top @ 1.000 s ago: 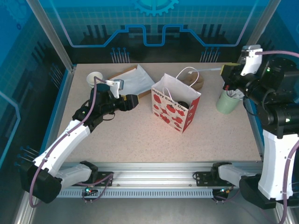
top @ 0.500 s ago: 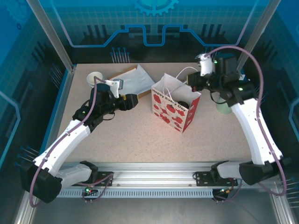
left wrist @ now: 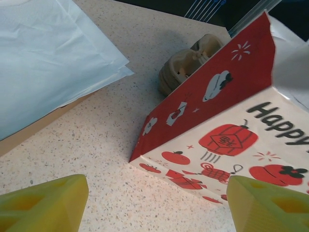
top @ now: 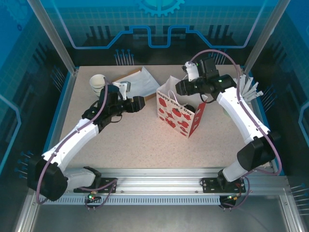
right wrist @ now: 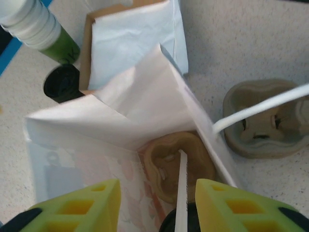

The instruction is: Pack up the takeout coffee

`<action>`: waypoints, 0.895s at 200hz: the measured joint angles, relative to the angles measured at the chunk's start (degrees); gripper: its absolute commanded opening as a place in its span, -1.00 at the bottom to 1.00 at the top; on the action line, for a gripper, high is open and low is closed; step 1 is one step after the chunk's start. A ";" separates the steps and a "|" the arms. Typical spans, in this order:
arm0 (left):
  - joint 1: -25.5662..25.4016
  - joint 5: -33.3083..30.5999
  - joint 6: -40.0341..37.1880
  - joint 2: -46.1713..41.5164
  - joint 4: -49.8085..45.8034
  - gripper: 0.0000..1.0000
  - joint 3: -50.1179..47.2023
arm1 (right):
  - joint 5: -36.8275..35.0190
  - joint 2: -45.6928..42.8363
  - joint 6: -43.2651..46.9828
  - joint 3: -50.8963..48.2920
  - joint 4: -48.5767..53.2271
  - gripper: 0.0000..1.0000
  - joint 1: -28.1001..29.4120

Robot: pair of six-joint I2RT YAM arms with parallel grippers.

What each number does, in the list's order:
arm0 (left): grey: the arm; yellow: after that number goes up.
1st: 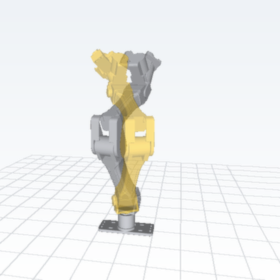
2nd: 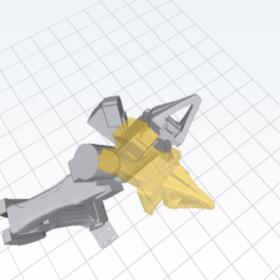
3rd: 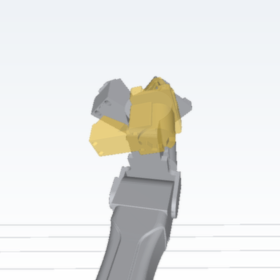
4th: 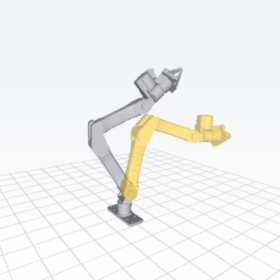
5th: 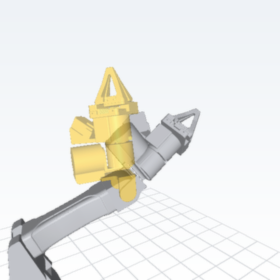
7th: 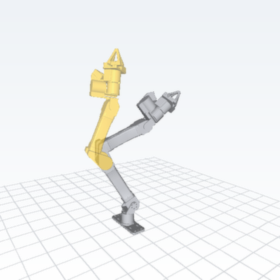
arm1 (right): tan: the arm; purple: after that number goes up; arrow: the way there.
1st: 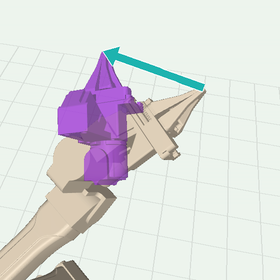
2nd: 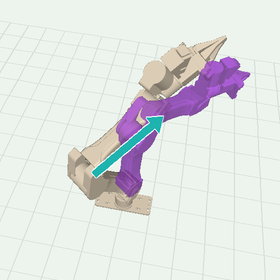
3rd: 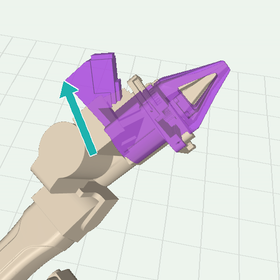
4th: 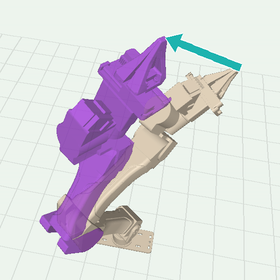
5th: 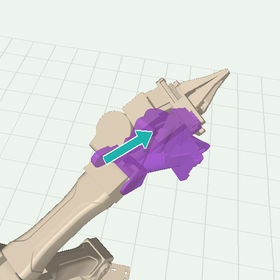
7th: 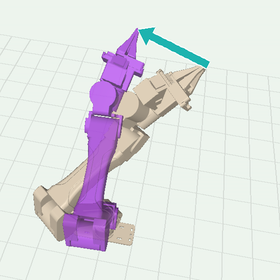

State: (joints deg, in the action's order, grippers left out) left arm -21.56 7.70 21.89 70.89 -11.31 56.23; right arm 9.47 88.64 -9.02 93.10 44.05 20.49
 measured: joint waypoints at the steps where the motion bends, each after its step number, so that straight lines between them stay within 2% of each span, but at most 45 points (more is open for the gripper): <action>1: 0.02 0.00 0.00 0.13 0.04 0.55 0.02 | 0.00 -0.09 -0.04 0.04 0.02 0.06 -0.04; 33: 1.75 -0.20 -0.44 6.78 0.07 0.55 3.30 | 0.04 -6.60 0.87 0.74 0.15 0.22 -1.25; 89: 6.45 -2.49 -4.35 26.43 -4.31 0.52 18.86 | 0.17 -20.17 1.14 -2.62 -1.90 0.37 -1.49; 121: 6.73 -2.97 -6.97 36.35 -7.80 0.55 27.78 | -0.02 -21.27 1.55 -4.50 -2.08 0.39 -1.49; 179: 6.21 -1.88 -7.61 48.85 -11.34 0.62 40.50 | 0.00 -19.78 1.77 -7.08 -2.08 0.40 -1.49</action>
State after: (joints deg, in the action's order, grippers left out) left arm -15.35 5.82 14.28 119.74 -22.65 96.73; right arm 9.47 68.86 -7.25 86.02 41.98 19.00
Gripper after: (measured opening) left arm 0.804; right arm 0.696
